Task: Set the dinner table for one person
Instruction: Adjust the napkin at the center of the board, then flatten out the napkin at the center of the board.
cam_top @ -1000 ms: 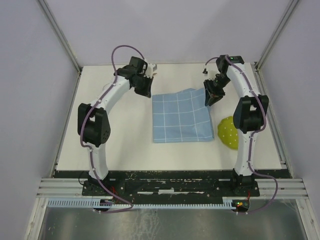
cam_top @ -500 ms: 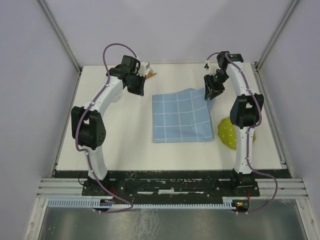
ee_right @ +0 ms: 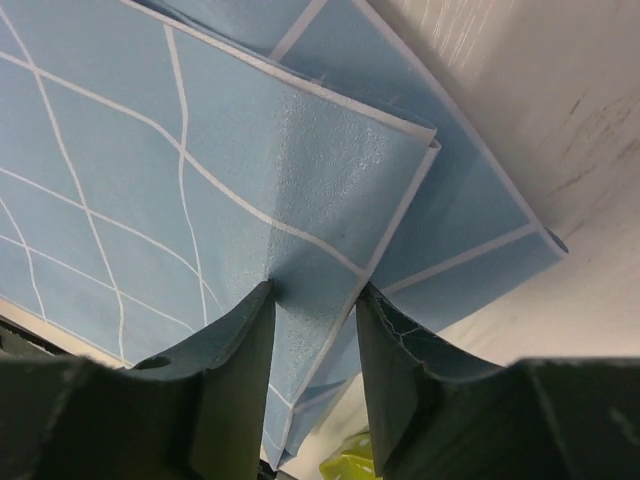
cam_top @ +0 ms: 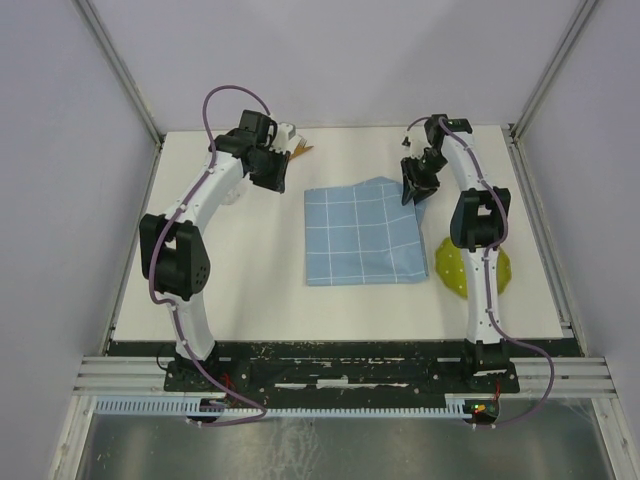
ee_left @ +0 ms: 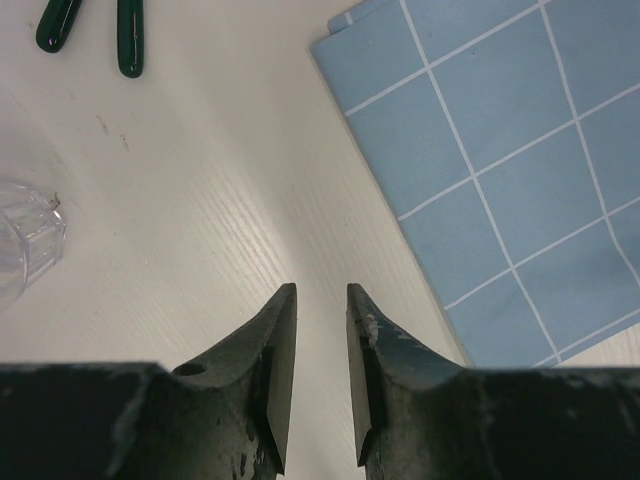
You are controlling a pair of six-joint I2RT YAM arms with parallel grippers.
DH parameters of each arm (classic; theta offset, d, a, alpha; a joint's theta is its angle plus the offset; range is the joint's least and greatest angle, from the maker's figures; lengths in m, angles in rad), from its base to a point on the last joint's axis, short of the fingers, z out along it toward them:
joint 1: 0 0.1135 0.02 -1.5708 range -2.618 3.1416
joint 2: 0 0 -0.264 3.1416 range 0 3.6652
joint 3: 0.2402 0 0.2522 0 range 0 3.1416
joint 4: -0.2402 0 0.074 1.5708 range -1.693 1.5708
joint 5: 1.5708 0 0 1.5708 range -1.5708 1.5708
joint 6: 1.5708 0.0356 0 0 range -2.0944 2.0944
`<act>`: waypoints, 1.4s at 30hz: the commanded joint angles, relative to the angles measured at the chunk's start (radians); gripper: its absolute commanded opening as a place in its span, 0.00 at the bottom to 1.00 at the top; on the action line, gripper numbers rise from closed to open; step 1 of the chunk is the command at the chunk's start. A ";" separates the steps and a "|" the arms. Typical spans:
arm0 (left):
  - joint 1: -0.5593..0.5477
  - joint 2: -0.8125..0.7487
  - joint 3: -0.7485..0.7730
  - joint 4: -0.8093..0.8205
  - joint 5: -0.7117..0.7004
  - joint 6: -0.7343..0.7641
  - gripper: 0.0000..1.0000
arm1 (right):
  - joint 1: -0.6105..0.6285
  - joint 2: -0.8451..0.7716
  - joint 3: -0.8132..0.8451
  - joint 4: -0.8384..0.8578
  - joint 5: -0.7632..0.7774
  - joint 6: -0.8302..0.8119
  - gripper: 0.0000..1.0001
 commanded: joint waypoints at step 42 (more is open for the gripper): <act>0.009 0.075 0.303 -0.032 0.052 0.040 0.34 | 0.096 -0.601 -0.333 -0.105 -0.235 -0.149 0.02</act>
